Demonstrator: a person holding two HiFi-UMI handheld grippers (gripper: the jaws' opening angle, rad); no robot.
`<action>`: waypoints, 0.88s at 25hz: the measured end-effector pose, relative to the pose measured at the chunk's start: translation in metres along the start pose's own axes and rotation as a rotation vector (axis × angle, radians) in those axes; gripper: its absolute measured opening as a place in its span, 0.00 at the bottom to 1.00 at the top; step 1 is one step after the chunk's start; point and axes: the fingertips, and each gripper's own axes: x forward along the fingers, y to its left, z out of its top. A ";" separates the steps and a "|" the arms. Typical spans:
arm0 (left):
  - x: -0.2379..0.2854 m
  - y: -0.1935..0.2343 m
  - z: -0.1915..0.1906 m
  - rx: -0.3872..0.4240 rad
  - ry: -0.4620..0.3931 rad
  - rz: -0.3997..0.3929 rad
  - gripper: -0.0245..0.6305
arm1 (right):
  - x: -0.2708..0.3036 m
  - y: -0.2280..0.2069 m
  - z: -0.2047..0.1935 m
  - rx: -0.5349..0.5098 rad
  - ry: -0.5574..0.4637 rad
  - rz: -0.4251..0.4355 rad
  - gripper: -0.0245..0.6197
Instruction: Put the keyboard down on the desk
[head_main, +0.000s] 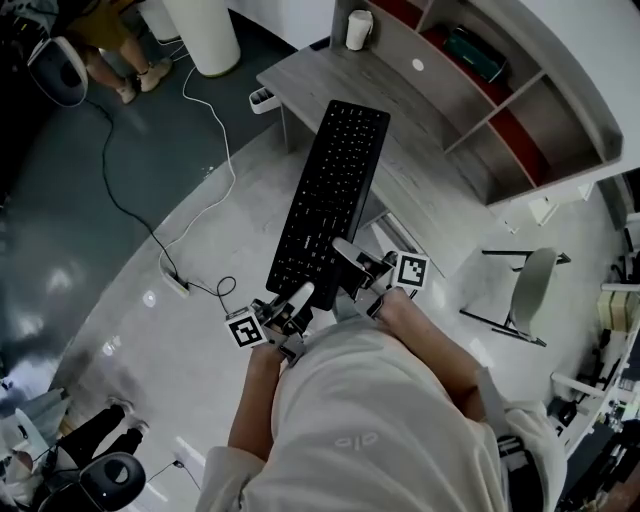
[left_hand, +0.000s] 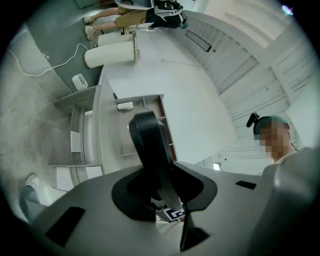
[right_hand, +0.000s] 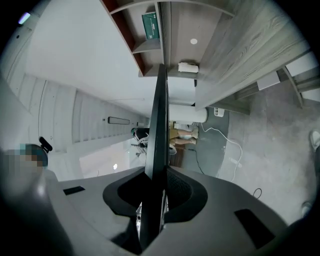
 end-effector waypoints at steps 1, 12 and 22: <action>0.000 -0.001 0.003 0.000 -0.006 -0.003 0.20 | 0.004 0.001 0.000 0.001 0.005 0.000 0.21; 0.123 0.038 0.041 -0.108 -0.049 0.026 0.21 | 0.019 -0.051 0.126 0.079 0.087 -0.084 0.21; 0.152 0.065 0.052 -0.182 -0.067 0.087 0.21 | 0.024 -0.084 0.156 0.140 0.137 -0.188 0.21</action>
